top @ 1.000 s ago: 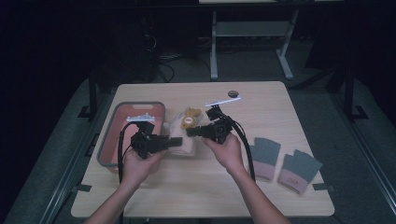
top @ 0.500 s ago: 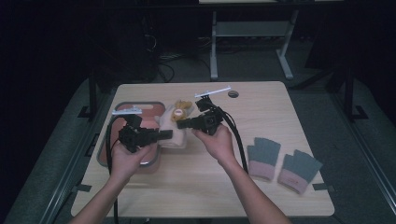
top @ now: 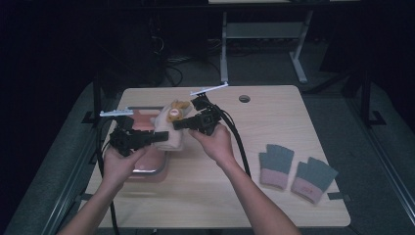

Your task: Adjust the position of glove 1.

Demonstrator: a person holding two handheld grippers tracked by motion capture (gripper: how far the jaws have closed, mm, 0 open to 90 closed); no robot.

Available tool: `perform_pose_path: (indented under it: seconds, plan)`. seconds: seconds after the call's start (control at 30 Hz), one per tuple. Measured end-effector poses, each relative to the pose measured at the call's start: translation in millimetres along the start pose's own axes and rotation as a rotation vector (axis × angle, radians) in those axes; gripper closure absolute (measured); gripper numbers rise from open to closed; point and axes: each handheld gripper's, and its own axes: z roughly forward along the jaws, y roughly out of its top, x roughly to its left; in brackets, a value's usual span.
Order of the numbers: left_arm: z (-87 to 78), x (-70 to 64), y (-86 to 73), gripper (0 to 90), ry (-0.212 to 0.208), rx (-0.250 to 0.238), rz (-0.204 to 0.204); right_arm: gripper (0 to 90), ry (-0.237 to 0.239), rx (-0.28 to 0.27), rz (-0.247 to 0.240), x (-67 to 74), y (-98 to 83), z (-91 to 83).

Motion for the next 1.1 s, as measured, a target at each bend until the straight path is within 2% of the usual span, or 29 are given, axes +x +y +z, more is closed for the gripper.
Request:
perform_pose_path:
  seconds: [0.23, 0.8, 1.1]
  plan:
    - [-12.0, 8.8, -0.5, 69.7, 0.007, -0.013, -0.007, 82.8, 0.014, 0.006, -0.014, 6.4, 8.4, 12.5]
    - [-32.9, 27.3, -2.1, 69.7, 0.028, -0.02, -0.008, 82.7, 0.056, 0.016, -0.009, 15.1, 19.8, 38.1]
    - [-40.8, 38.2, -4.2, 69.7, 0.031, -0.015, -0.029, 82.8, 0.075, 0.028, -0.003, 16.4, 23.9, 52.3]
